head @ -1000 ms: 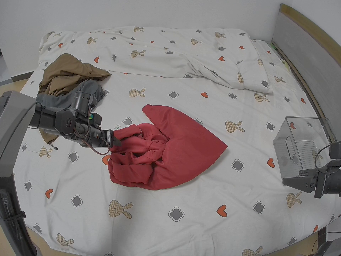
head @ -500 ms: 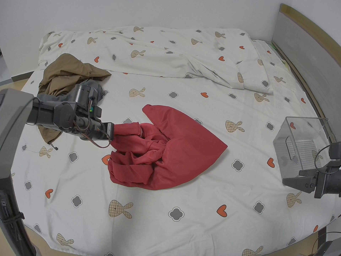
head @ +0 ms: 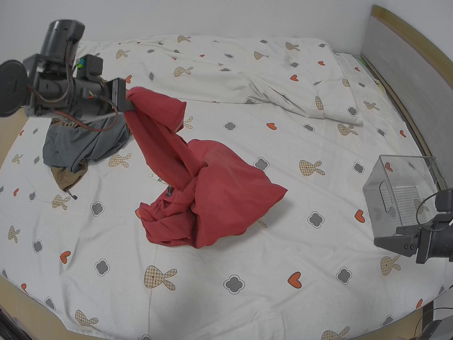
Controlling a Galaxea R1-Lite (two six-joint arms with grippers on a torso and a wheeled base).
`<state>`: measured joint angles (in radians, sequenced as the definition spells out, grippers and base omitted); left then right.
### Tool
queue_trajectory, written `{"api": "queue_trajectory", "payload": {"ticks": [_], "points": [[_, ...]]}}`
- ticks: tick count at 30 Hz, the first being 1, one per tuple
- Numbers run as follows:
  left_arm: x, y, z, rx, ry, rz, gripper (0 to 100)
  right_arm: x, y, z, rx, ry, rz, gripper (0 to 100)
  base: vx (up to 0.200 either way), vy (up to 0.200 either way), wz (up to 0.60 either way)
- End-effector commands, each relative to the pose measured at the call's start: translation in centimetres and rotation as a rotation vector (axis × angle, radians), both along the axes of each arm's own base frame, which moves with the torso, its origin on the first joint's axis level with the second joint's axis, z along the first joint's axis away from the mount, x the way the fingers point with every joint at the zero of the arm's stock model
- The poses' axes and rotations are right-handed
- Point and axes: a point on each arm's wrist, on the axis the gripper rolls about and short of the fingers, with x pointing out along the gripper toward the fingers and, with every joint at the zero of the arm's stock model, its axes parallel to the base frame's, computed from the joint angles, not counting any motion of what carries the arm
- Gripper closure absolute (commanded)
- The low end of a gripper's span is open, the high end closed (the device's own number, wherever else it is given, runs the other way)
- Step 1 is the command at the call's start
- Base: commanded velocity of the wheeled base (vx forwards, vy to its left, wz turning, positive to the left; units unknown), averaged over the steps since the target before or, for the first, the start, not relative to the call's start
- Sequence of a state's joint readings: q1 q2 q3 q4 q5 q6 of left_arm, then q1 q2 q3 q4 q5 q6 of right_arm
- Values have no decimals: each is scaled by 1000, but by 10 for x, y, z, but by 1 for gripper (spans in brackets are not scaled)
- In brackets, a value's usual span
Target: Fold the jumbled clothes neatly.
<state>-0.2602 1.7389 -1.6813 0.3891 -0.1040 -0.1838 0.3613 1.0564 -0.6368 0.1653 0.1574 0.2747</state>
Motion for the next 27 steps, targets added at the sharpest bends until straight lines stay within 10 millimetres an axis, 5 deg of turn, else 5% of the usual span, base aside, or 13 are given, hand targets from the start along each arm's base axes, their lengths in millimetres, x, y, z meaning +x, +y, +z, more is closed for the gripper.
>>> {"api": "queue_trajectory", "payload": {"ticks": [1, 10, 18, 22, 23, 24, 25, 26, 27], "points": [[-20, 2, 36, -30, -118, 36, 100, 1, 0, -1, -2, 5, 1, 0, 0, 0, 0], [-20, -19, 34, -19, -78, -9, 100, 21, 19, -2, -27, 56, 62, 0, 0, 0, 0], [8, -49, 27, 24, -48, -4, 100, 55, 51, 2, -51, 93, 132, 0, 0, 0, 0], [39, -73, -31, 121, 168, -37, 100, 54, 52, 1, -54, 100, 142, 0, 0, 0, 0], [44, -77, -41, 134, 196, -42, 0, 54, 52, 0, -56, 102, 142, 0, 0, 0, 0], [55, -87, -63, 159, 250, -52, 0, 54, 52, -1, -56, 106, 141, 0, 0, 0, 0], [55, -87, -64, 160, 253, -53, 0, 54, 52, -1, -57, 105, 140, 0, 0, 0, 0], [72, -99, -100, 198, 334, -63, 0, 53, 51, -1, -56, 106, 139, 0, 0, 0, 0], [78, -102, -114, 213, 364, -65, 0, 53, 51, -2, -58, 106, 142, 0, 0, 0, 0]]}}
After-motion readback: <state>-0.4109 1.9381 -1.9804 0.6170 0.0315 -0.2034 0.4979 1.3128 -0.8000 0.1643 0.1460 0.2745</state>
